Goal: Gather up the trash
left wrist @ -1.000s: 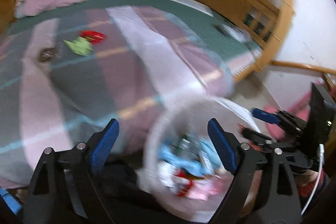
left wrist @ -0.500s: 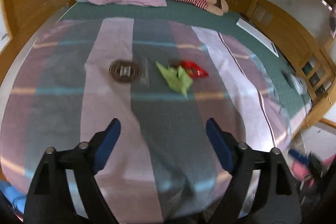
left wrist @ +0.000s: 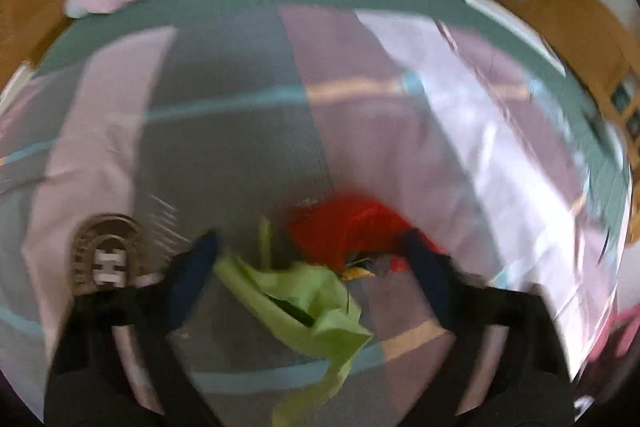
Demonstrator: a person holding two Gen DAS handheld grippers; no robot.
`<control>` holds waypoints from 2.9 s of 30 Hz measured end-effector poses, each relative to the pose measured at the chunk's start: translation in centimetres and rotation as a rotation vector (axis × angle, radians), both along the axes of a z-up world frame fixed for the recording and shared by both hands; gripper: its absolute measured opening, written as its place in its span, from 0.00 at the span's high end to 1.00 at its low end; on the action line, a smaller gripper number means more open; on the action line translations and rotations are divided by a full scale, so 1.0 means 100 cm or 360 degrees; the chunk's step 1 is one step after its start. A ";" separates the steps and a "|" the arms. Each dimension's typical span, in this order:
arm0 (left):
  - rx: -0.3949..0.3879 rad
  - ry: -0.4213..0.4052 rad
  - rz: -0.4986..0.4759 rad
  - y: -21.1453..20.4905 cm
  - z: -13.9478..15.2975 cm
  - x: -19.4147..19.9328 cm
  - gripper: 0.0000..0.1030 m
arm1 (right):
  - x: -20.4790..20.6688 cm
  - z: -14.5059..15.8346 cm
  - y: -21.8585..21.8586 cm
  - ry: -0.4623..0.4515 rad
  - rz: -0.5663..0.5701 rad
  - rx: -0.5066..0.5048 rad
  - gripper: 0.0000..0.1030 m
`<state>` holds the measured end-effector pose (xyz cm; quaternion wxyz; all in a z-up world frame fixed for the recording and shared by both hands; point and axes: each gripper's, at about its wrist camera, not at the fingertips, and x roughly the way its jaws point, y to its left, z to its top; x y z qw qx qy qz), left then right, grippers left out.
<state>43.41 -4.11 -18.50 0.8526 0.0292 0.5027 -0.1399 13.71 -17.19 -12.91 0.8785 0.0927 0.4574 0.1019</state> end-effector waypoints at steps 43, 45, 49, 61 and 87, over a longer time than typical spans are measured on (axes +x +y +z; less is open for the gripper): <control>-0.0281 0.0166 -0.0098 -0.041 0.024 -0.005 0.06 | -0.009 -0.009 -0.004 0.0041 0.0022 0.0134 0.43; -0.0245 0.0190 -0.0090 -0.050 0.005 0.001 0.28 | -0.007 -0.013 -0.007 0.0050 0.0020 0.0135 0.43; -0.0347 0.0208 -0.0105 -0.040 -0.003 -0.006 0.62 | -0.002 -0.018 -0.009 0.0057 0.0018 0.0152 0.43; -0.0181 -0.0331 0.0402 0.157 0.126 -0.139 0.65 | 0.018 0.013 0.055 -0.0155 0.0268 0.0070 0.43; -0.0183 -0.0204 0.0761 0.260 0.098 -0.210 0.64 | 0.066 -0.035 0.206 -0.0077 0.0566 -0.0415 0.73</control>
